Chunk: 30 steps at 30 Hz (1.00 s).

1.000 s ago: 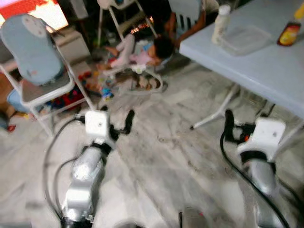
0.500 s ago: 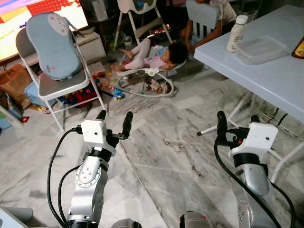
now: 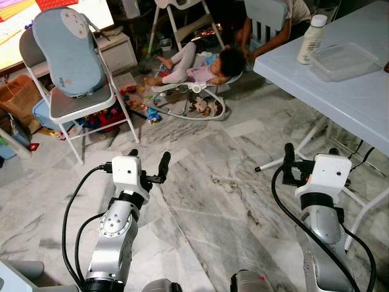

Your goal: Restocking fridge

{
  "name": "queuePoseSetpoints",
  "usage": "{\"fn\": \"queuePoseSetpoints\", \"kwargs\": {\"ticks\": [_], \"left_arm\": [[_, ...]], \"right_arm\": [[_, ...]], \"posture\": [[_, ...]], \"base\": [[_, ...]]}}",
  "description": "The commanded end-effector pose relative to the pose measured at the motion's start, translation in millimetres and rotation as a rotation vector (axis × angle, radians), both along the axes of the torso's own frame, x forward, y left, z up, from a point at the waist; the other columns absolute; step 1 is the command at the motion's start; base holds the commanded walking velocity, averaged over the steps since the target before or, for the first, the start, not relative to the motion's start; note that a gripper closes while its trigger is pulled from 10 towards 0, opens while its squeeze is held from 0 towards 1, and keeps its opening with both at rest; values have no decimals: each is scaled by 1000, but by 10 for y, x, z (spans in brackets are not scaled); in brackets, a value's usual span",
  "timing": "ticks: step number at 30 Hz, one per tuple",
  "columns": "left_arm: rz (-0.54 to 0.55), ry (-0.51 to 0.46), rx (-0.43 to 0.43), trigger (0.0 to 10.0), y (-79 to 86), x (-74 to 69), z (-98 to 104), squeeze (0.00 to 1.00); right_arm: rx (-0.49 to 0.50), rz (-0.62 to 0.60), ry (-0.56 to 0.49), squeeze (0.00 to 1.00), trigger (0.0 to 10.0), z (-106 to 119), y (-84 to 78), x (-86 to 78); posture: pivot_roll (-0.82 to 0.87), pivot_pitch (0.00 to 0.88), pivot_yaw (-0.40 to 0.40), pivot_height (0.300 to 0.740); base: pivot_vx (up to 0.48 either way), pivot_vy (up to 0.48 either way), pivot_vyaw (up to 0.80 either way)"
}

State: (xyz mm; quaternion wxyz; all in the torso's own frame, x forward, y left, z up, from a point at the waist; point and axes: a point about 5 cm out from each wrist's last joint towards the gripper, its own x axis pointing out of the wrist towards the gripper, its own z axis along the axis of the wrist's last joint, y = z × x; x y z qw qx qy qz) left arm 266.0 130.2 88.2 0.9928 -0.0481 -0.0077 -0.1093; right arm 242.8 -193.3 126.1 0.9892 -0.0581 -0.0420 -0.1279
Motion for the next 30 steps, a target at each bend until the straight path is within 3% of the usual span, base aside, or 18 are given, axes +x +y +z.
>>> {"fn": "queuePoseSetpoints", "kwargs": {"ticks": [1,2,4,8,14,21,30], "left_arm": [[-11,-7,5,10000,13,17,47,0],[-15,2,-4,10000,5,30,53,0],[-25,3,-11,10000,-10,39,64,0],[-51,-1,-30,10000,-39,34,87,0],[-61,4,-38,10000,-46,26,95,0],[-68,9,-48,10000,-56,12,95,0],[-76,10,-46,10000,-66,-5,103,0]], "right_arm": [[10,-9,-13,0,10000,23,7,20],[47,3,-7,0,10000,19,5,24],[3,-10,-2,0,10000,24,-16,8],[53,-14,0,0,10000,18,-25,4],[23,-18,-3,0,10000,29,-41,12],[25,-13,-6,0,10000,34,-44,-1],[16,-7,0,0,10000,33,-36,-6]], "posture": [[-127,52,125,740],[-129,53,127,740],[-131,54,129,740],[-134,54,130,740],[-135,59,129,740],[-136,66,127,740],[-137,70,123,740]], "base": [[0,0,0],[0,0,0],[0,0,0],[0,0,0],[0,0,-701],[0,358,-774],[0,425,-89]]}}
